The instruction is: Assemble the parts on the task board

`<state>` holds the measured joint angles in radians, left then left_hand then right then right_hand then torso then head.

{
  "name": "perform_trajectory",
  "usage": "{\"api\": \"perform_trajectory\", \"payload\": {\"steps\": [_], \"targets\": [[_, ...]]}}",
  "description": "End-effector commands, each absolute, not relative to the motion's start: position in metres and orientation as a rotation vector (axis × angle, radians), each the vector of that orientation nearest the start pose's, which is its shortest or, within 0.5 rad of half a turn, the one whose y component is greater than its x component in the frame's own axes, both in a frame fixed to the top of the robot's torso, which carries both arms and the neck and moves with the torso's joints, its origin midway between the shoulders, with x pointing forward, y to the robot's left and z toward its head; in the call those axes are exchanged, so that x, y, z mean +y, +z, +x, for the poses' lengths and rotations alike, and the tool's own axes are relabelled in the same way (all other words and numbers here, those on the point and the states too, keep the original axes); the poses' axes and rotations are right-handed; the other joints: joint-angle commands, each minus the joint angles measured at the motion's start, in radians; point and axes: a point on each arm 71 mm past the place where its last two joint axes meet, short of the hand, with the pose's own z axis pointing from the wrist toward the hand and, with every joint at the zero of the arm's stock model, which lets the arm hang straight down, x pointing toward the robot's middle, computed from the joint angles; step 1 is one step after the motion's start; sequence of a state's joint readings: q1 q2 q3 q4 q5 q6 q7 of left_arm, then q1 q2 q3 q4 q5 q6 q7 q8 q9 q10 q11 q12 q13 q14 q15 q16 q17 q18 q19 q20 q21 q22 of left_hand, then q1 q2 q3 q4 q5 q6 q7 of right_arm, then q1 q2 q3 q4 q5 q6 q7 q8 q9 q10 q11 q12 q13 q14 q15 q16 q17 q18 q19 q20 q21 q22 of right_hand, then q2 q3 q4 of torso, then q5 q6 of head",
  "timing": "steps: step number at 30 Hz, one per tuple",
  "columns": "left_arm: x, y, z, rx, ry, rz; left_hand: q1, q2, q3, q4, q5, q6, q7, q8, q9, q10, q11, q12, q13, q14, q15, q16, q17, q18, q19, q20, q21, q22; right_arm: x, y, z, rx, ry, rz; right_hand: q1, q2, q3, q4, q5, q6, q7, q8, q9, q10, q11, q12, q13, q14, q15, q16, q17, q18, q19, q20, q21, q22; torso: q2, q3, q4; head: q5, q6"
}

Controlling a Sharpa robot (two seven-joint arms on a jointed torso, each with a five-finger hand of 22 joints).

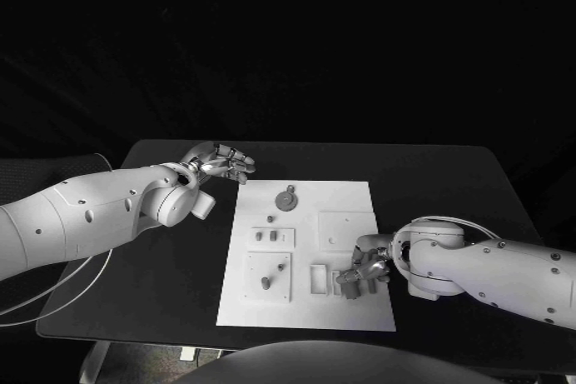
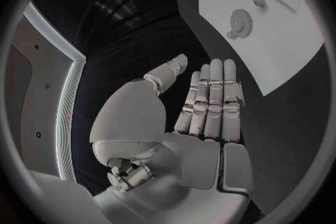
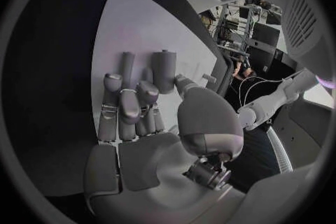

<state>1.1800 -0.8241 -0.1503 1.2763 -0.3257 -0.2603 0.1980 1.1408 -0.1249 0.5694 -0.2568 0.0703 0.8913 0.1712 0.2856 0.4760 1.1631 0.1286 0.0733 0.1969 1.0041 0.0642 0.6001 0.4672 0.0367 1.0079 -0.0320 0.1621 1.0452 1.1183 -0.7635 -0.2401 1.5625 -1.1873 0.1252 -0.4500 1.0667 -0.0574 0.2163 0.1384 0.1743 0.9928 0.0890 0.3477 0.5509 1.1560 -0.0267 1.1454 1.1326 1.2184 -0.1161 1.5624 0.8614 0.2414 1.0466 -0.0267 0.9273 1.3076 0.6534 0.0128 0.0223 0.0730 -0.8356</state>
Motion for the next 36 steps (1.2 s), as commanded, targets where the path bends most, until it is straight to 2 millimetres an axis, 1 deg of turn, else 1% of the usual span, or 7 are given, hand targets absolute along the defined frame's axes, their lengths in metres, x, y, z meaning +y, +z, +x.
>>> {"api": "perform_trajectory", "payload": {"steps": [1, 3, 7, 10, 14, 20, 36], "targets": [[0.273, -0.248, 0.507, 1.721, -1.106, -0.933, -0.008, 0.004, -0.001, 0.005, 0.006, -0.008, 0.0, 0.007, -0.002, 0.005, 0.002, -0.001, -0.001, 0.006, 0.002, -0.004, 0.002, 0.018, 0.004, -0.001, -0.005, 0.001, -0.174, -0.325, 0.4, 2.544, 0.426, -0.047, 0.031, 0.025, 0.025, -0.036, 0.005, 0.007, -0.002, 0.006, 0.004, -0.001, 0.003, 0.003, -0.001, -0.001, -0.005, -0.004, 0.0, 0.02, -0.004, 0.0, 0.002, 0.018, 0.0, 0.0009, -0.0002, 0.001, -0.001], [0.274, -0.248, 0.507, 1.721, -1.105, -0.933, -0.008, 0.004, 0.0, 0.005, 0.006, -0.008, 0.0, 0.007, -0.002, 0.005, 0.002, -0.002, -0.001, 0.006, 0.002, -0.005, 0.002, 0.018, 0.004, -0.001, -0.006, 0.001, -0.176, -0.325, 0.399, 2.551, 0.437, -0.018, 0.031, 0.025, 0.025, -0.036, 0.005, 0.007, -0.002, 0.006, 0.004, -0.001, 0.003, 0.003, -0.001, -0.001, -0.005, -0.004, 0.0, 0.02, -0.004, 0.0, 0.002, 0.018, 0.0, 0.001, -0.0003, 0.001, -0.001], [0.274, -0.248, 0.507, 1.721, -1.104, -0.933, -0.008, 0.004, 0.0, 0.005, 0.006, -0.008, 0.0, 0.007, -0.002, 0.005, 0.002, -0.002, -0.001, 0.006, 0.002, -0.005, 0.003, 0.018, 0.004, -0.001, -0.006, 0.001, -0.177, -0.32, 0.399, 2.558, 0.469, 0.05, 0.018, 0.07, -0.01, -0.12, 0.007, 0.019, -0.002, 0.0, 0.001, 0.0, -0.001, 0.002, -0.007, -0.003, -0.005, -0.007, -0.002, 0.02, -0.007, 0.01, -0.002, 0.016, 0.0, 0.0012, -0.0009, 0.001, 0.0], [0.274, -0.248, 0.506, 1.721, -1.104, -0.933, -0.008, 0.004, 0.0, 0.005, 0.006, -0.008, 0.0, 0.007, -0.002, 0.005, 0.002, -0.001, -0.001, 0.006, 0.002, -0.005, 0.003, 0.018, 0.004, -0.001, -0.006, 0.001, -0.177, -0.313, 0.403, 2.557, 0.486, 0.084, 0.003, 0.076, -0.009, -0.146, 0.008, 0.025, -0.005, -0.003, -0.001, 0.001, 0.001, 0.002, -0.01, -0.003, -0.004, -0.008, -0.001, 0.02, -0.006, 0.011, -0.006, 0.015, 0.0, 0.0012, -0.0009, 0.001, 0.001], [0.274, -0.248, 0.507, 1.722, -1.103, -0.934, -0.008, 0.004, 0.0, 0.004, 0.006, -0.008, 0.0, 0.007, -0.002, 0.005, 0.002, -0.001, -0.001, 0.006, 0.002, -0.006, 0.003, 0.018, 0.004, -0.001, -0.006, 0.001, -0.178, -0.301, 0.409, 2.543, 0.502, 0.125, -0.059, 0.087, 0.026, -0.222, 0.009, 0.036, -0.005, -0.016, -0.008, 0.001, 0.001, 0.003, -0.016, -0.001, -0.003, -0.013, -0.003, 0.02, -0.001, 0.014, -0.013, 0.015, 0.0, 0.0009, -0.001, 0.0, 0.003], [0.273, -0.248, 0.507, 1.722, -1.104, -0.933, -0.007, 0.003, 0.0, 0.004, 0.006, -0.008, 0.0, 0.007, -0.002, 0.005, 0.002, -0.002, -0.001, 0.006, 0.002, -0.006, 0.004, 0.018, 0.004, -0.001, -0.006, 0.001, -0.175, -0.284, 0.419, 2.531, 0.54, 0.195, -0.228, 0.096, 0.158, -0.376, 0.007, 0.05, -0.007, -0.028, -0.009, 0.004, 0.004, 0.007, -0.026, 0.003, -0.002, -0.019, -0.001, 0.02, 0.014, 0.018, -0.015, 0.018, 0.0, 0.0007, -0.0007, -0.002, 0.004], [0.27, -0.249, 0.506, 1.73, -1.107, -0.934, -0.005, 0.002, 0.0, 0.003, 0.006, -0.008, 0.0, 0.008, -0.002, 0.005, 0.002, -0.002, -0.002, 0.006, 0.002, -0.008, 0.007, 0.018, 0.004, -0.001, -0.007, 0.002, -0.136, -0.283, 0.423, 2.624, 0.605, 0.301, -0.298, 0.099, 0.221, -0.421, 0.006, 0.049, -0.002, -0.031, -0.004, 0.004, 0.004, 0.006, -0.031, -0.005, 0.0, -0.023, -0.013, 0.02, 0.015, 0.02, -0.013, 0.019, 0.0, -0.0011, 0.0005, -0.006, -0.002]]}}
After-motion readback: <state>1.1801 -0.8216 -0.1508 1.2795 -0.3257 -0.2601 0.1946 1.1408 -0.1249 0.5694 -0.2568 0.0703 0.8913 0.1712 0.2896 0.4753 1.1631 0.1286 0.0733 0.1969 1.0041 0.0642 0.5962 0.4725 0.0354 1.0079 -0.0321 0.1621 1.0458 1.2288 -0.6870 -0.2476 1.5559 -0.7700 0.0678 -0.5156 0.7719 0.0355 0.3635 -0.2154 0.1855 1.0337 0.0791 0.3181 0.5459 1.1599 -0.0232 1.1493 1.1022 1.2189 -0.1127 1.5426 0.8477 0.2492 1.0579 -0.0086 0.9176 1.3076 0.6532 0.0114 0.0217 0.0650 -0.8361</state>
